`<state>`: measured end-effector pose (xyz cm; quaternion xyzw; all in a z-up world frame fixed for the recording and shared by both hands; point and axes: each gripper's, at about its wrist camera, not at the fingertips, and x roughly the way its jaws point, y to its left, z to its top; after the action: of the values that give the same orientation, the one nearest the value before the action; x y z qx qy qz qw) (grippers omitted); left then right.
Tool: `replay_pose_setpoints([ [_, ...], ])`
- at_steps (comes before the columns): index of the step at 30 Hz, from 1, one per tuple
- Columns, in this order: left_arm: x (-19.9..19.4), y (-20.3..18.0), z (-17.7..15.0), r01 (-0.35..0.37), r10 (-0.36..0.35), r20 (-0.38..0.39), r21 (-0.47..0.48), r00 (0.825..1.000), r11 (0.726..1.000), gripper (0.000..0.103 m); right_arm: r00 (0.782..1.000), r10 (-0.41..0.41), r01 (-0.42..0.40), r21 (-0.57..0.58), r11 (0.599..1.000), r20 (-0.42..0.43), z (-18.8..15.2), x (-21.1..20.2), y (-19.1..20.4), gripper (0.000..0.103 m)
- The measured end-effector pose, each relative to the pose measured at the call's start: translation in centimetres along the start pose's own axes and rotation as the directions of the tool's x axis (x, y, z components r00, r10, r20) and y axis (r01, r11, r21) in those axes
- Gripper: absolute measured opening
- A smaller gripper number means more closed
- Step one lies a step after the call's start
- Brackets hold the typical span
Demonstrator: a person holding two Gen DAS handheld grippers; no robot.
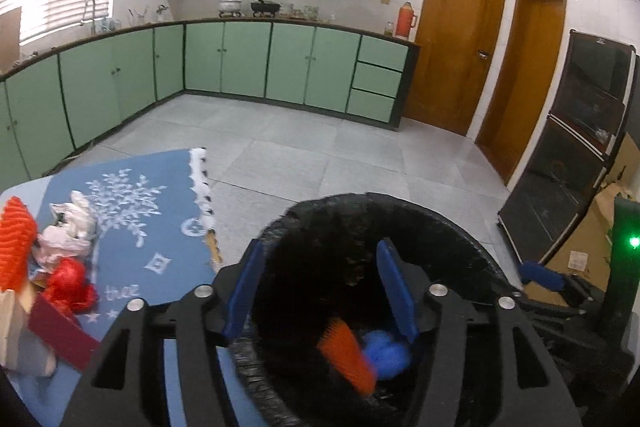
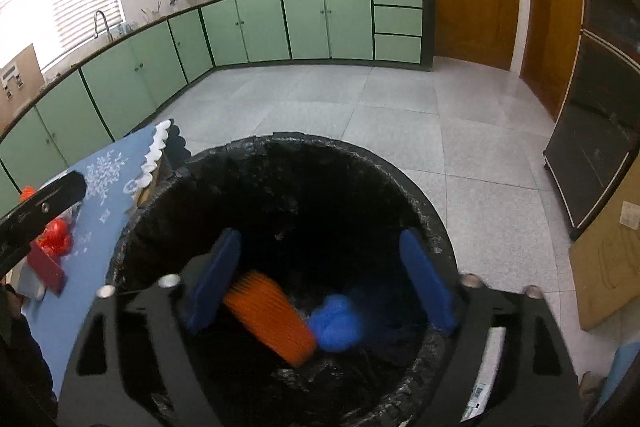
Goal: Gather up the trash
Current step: 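Open both tools to drop the bags and mesh sleeve into the bin, then move back to the table and grasp the dark red scouring pad with the right tool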
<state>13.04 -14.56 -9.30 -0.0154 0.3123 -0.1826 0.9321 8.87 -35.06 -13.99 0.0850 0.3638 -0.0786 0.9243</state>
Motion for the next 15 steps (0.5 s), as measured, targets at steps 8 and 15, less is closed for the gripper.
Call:
replay_pose_setpoints([
  [8, -5.0, 5.7, -0.4, -0.145, 0.146, 0.06, -0.028, 0.987, 0.989, 0.068, 0.993, 0.094, -0.091, -0.038, 0.995, 0.066, 1.5, -1.9, 4.7, 0.091],
  [15, -10.1, 12.1, -1.8, -0.314, 0.32, 0.092, -0.076, 0.943, 0.946, 0.068, 0.97, 0.227, -0.213, -0.141, 0.967, 0.089, 1.7, -3.4, 11.9, 0.091],
])
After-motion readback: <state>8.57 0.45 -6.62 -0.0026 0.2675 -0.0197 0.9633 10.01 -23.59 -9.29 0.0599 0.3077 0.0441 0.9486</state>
